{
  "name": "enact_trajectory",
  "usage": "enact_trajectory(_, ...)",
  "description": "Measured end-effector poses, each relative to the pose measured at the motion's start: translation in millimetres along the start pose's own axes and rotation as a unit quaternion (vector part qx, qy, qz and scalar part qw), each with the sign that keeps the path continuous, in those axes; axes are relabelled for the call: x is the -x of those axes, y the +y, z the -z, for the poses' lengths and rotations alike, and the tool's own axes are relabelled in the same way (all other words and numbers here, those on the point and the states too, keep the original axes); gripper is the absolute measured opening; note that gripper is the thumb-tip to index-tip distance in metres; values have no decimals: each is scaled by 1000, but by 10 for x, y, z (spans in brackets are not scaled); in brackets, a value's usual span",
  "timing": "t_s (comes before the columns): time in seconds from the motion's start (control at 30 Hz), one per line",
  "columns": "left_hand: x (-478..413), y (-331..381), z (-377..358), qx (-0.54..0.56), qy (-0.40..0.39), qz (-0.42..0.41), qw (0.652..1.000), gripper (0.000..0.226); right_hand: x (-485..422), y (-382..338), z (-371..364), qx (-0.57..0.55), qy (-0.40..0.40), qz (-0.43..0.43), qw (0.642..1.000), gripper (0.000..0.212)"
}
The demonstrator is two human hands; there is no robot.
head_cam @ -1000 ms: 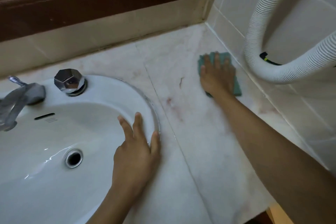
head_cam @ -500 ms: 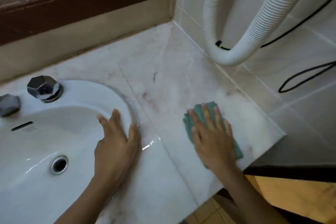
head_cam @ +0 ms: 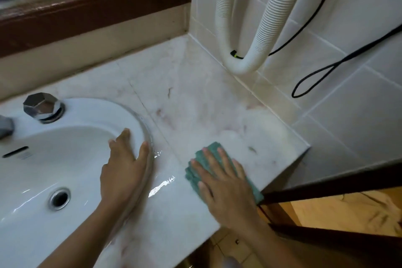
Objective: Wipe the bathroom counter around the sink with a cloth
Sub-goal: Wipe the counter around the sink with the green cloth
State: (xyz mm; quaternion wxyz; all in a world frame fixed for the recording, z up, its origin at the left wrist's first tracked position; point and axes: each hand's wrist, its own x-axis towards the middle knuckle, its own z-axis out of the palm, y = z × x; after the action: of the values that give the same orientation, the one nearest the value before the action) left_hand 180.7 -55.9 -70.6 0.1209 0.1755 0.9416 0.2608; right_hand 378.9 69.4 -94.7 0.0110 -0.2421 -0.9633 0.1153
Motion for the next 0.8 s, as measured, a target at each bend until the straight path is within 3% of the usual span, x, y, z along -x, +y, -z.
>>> enact_trajectory(0.13,-14,19,-16,2,-1,6,1000,61,-479,940,218,13,10,-216,976,53)
enact_trajectory(0.27,-16,12,22,26,-2,-1,1000,52,-910,841,189,-3,16,-298,954,52)
enact_trajectory(0.37,28,-19,89,67,-7,-11,998,45,-834,309,21,-3,21,-245,969,52)
enact_trajectory(0.5,233,-141,147,38,-57,-43,997,47,-272,-628,-164,-3,21,-146,989,54)
enact_trajectory(0.57,414,-280,213,-2,-76,-68,995,47,143,-901,-225,11,10,-41,999,56)
enact_trajectory(0.67,681,-553,419,-43,-106,-56,992,43,408,-544,-136,39,-51,126,990,55)
enact_trajectory(0.73,857,-755,544,-81,-114,-57,989,40,266,-149,-57,50,-59,110,991,55)
enact_trajectory(0.8,999,-949,622,-102,-95,-69,988,39,15,10,3,38,-51,-22,998,55)
